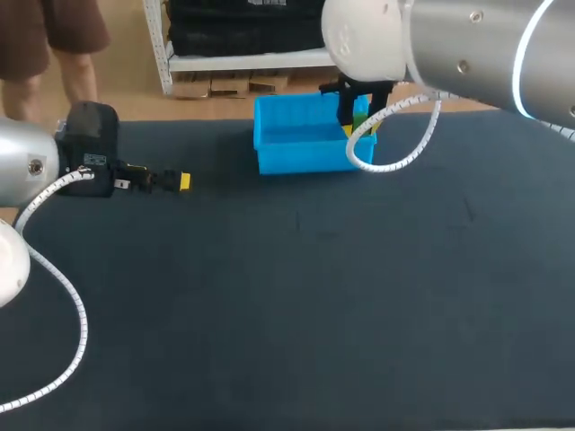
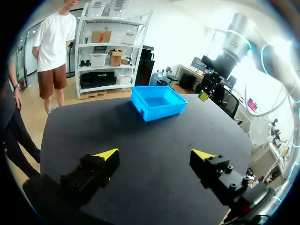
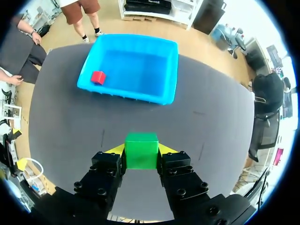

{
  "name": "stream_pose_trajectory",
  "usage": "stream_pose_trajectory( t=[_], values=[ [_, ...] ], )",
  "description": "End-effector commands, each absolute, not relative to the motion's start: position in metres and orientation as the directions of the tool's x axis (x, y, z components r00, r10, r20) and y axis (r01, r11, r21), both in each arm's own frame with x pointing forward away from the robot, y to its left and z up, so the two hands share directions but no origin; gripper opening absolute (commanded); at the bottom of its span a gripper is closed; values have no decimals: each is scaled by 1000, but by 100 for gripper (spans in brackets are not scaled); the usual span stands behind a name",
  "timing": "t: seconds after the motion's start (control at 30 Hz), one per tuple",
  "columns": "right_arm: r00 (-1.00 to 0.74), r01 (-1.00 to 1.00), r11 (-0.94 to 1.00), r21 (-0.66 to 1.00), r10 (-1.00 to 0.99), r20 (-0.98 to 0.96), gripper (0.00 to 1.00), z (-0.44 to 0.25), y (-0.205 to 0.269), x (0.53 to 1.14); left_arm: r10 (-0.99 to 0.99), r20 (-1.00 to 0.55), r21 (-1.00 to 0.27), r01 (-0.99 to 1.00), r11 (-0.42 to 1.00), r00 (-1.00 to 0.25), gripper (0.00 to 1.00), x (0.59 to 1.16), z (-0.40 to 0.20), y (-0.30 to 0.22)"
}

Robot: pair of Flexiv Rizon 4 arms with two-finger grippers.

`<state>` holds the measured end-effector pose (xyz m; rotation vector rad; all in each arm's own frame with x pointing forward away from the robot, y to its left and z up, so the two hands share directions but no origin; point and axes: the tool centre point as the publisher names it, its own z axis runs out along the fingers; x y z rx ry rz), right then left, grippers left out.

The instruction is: Use the left arm to pick the red cube and place it into the blue plastic box first, then use the right arm to grasp the green cube and put it into the same blue plastic box after the first action is fully finished.

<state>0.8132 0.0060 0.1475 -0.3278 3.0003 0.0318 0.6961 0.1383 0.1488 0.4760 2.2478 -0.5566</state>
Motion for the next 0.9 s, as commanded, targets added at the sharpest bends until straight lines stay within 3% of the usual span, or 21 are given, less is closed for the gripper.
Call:
stream_pose_trajectory(
  t=[0.03,0.9],
  values=[
    [-969,-218,976,11,-215,-124,0,151,3,827,161,-752,-246,499,831,-639,100,697,147,140],
    [-944,-266,963,34,-253,-212,0,121,21,934,161,-752,-246,499,831,-639,100,697,147,140]
  ],
)
